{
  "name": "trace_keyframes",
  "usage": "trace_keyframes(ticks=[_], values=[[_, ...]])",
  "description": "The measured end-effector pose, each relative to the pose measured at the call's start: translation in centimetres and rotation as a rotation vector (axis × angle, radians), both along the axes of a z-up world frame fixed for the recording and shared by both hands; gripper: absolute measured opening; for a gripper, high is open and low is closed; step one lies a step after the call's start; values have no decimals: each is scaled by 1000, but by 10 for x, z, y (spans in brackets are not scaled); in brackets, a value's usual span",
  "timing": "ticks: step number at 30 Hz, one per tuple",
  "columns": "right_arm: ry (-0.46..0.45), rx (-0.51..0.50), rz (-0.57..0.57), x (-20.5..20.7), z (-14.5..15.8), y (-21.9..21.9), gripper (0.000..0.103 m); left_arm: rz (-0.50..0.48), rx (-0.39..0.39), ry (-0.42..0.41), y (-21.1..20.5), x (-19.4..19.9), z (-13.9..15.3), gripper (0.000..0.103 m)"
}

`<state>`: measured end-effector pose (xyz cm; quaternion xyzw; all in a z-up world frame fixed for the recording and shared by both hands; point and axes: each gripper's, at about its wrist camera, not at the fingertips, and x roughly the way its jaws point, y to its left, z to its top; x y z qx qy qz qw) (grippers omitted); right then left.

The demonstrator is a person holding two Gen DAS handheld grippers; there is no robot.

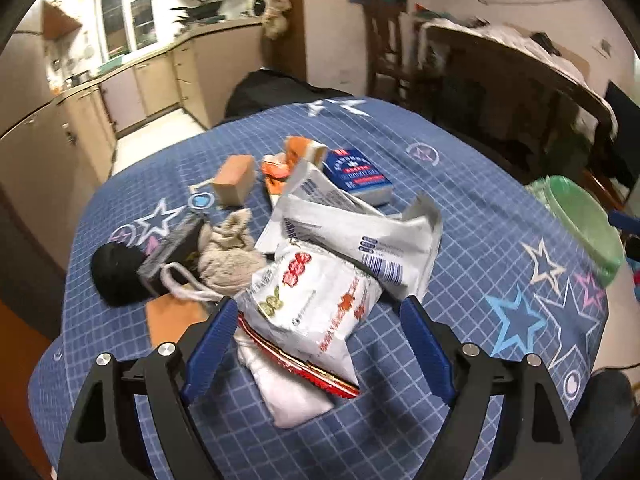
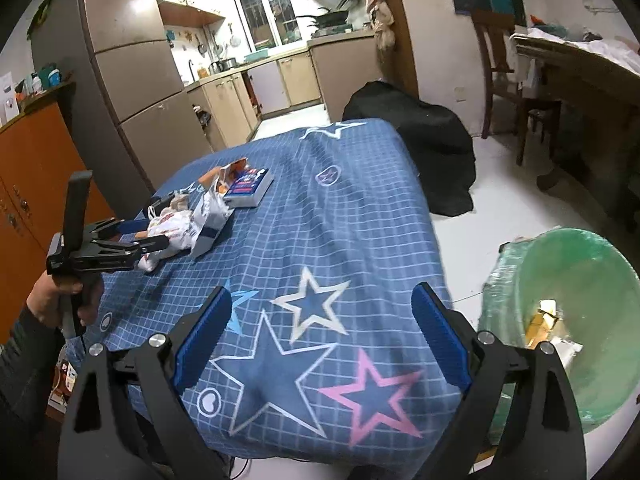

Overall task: Collect trash
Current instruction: 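Return both tools to the table and grasp a white snack bag with the left tool, then lift the white snack bag with the left tool while the right tool grasps a white wrapper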

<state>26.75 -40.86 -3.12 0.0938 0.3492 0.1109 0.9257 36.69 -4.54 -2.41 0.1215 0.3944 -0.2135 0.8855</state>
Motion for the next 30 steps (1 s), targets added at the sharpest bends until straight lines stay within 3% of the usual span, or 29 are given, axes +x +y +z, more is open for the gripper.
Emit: trace_keyframes(ticks=[6, 9, 13, 22, 30], values=[[9, -3, 16, 6, -3, 10, 88, -43, 68, -20, -22, 6, -10, 81], [14, 3, 20, 10, -6, 15, 88, -57, 89, -15, -26, 12, -17, 64], [26, 9, 35, 12, -10, 20, 88, -55, 80, -38, -25, 6, -18, 54], [32, 8, 106, 19, -9, 42, 88, 36, -17, -55, 1, -49, -11, 49], [53, -52, 295, 85, 9, 111, 87, 192, -154, -83, 34, -97, 11, 49]])
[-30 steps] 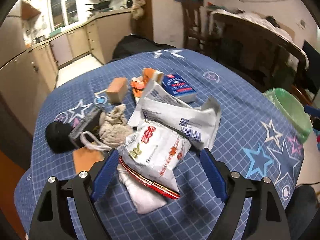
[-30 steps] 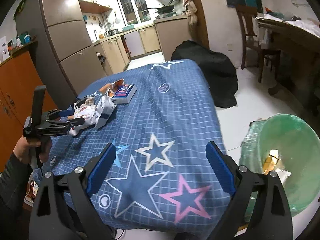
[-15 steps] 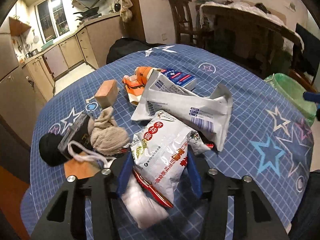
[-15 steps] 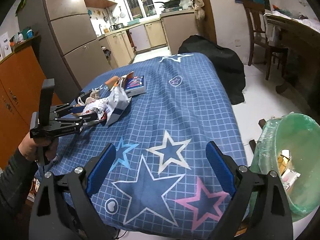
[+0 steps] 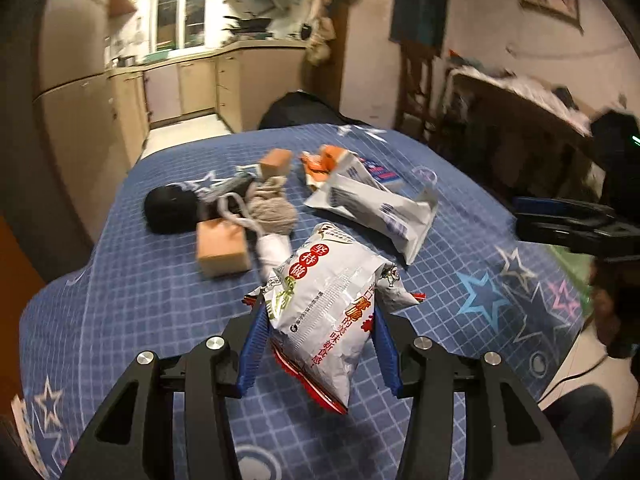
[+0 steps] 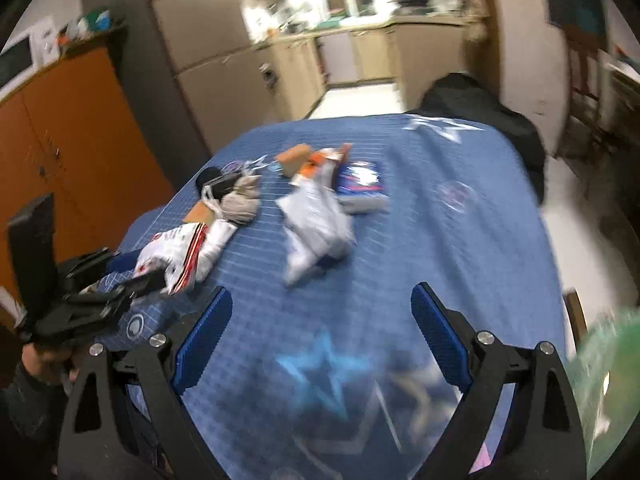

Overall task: Collect trash
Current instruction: 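Lift the white snack bag with the left tool while the right tool grasps a white wrapper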

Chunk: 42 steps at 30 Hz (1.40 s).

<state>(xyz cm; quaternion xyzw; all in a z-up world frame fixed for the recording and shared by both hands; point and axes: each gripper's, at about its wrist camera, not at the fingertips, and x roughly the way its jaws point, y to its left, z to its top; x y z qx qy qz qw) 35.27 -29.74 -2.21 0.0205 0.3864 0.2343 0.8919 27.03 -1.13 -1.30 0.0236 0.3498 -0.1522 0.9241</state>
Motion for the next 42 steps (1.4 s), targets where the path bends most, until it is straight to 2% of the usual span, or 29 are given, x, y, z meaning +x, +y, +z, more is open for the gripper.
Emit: trace_keyframes(ticks=[4, 8, 12, 14, 15, 17, 21, 25, 30, 36, 42], values=[[56, -101, 56, 52, -2, 39, 84, 58, -45, -2, 16, 0, 7, 49], [163, -208, 61, 97, -23, 67, 82, 80, -72, 13, 29, 2, 10, 49], [209, -271, 69, 111, -41, 82, 81, 80, -88, 30, 30, 3, 7, 49], [212, -295, 51, 116, -49, 86, 69, 81, -97, 39, 27, 2, 3, 49], [207, -304, 38, 118, -51, 86, 58, 83, -98, 41, 26, 1, 1, 49], [186, -293, 19, 115, -52, 84, 55, 90, -103, 46, 25, 1, -3, 49], [114, -270, -6, 99, -43, 80, 49, 116, -100, 37, 22, -2, -6, 49], [11, -219, -43, 61, -27, 69, 44, 165, -95, -6, 21, -9, -2, 49], [-136, -200, -98, -3, -11, 57, 43, 238, -94, -76, 19, -21, 9, 49], [-239, -104, -197, -58, 9, 31, 43, 286, -89, -170, 7, -45, 30, 50], [-315, -71, -243, -95, 23, 18, 43, 292, -68, -237, -10, -75, 50, 50]])
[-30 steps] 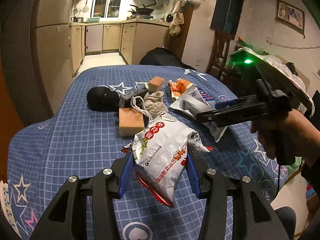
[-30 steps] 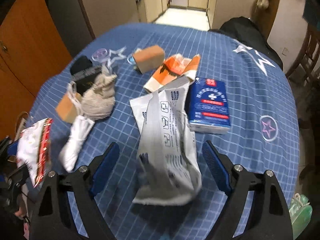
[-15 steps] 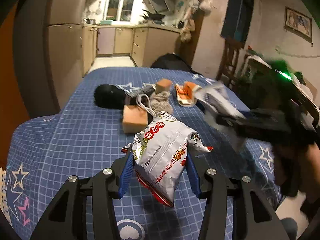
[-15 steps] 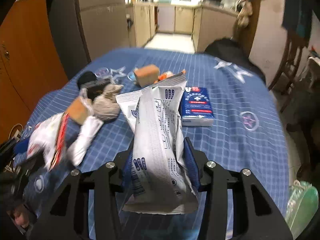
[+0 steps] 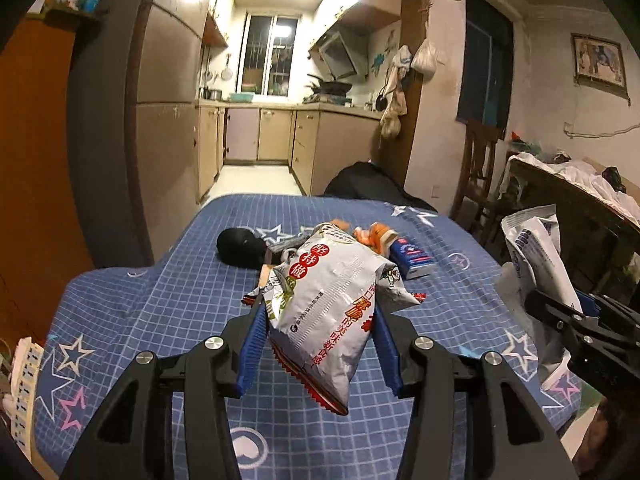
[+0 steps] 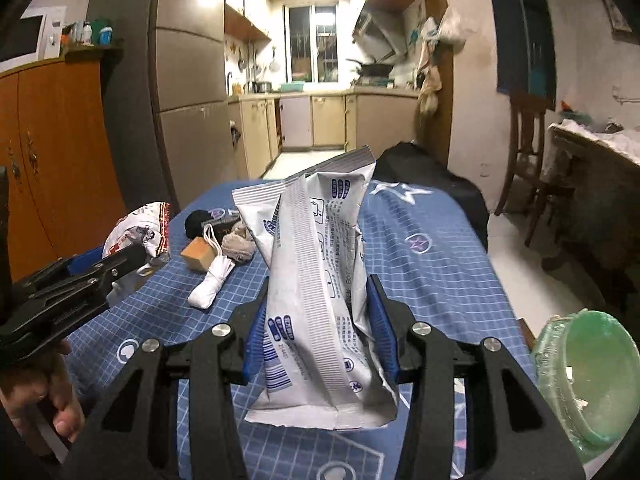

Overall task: Collect trash
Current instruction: 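Lift the white snack bag with the left tool while the right tool grasps a white wrapper, then carry the snack bag and white wrapper over the green bin with both tools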

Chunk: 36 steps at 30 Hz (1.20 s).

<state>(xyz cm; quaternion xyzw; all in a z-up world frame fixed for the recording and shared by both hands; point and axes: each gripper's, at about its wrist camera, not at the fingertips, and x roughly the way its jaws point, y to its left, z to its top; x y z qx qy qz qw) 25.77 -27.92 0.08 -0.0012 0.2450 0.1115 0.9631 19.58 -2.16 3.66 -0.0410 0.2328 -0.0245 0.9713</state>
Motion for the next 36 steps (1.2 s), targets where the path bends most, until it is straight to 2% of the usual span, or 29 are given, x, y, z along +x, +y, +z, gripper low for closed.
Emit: trace_keyframes(ticks=[5, 13, 21, 27, 36], values=[[-27, 12, -22, -11, 11, -14, 44, -47, 2, -4, -22, -15, 11, 50], [-43, 19, -98, -26, 23, -54, 44, -127, -3, -20, -73, -15, 28, 50], [-49, -12, -217, -32, 33, -122, 44, -262, -19, -26, -158, -5, 42, 50], [-34, -32, -326, -37, 42, -189, 44, -369, -40, -14, -232, 10, 47, 50], [79, -32, -464, -34, 25, -283, 44, -553, -47, 65, -347, 43, 38, 50]])
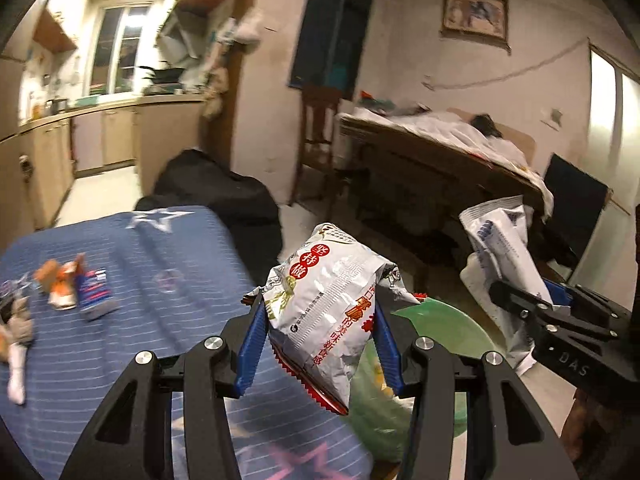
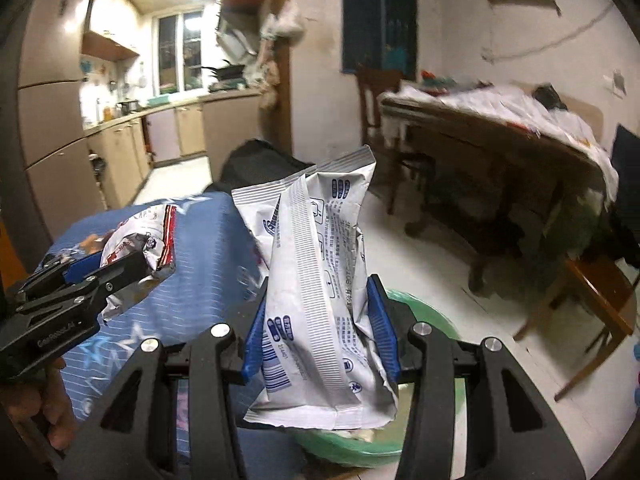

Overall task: Collect trash
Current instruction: 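Carry the snack bag and white wrapper over the green bin with both tools, then open both tools to drop the snack bag and wrapper into the bin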

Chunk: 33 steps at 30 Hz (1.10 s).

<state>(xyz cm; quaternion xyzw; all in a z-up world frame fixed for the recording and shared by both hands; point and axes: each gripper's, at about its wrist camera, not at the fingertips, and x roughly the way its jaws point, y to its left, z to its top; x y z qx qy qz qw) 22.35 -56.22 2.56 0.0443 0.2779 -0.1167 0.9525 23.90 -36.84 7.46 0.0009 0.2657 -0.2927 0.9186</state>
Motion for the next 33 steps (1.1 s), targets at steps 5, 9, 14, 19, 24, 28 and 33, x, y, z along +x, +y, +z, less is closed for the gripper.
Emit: trace_keyframes(ticks=[5, 9, 14, 19, 24, 28, 33], values=[[93, 27, -44, 4, -22, -36, 44, -82, 33, 71, -58, 22, -17, 50], [172, 53, -60, 12, -40, -60, 44, -110, 77, 114, -96, 37, -38, 50], [260, 135, -71, 24, -63, -88, 44, -124, 137, 183, -130, 57, -71, 50], [320, 168, -76, 32, -83, -101, 44, -133, 175, 217, -149, 68, -95, 50], [342, 200, -74, 33, -93, -114, 44, -143, 193, 231, -161, 76, -107, 50], [350, 211, -71, 32, -96, -117, 44, -150, 209, 231, -167, 78, -113, 51], [354, 218, -62, 32, -95, -118, 45, -156, 226, 243, -170, 80, -118, 51]])
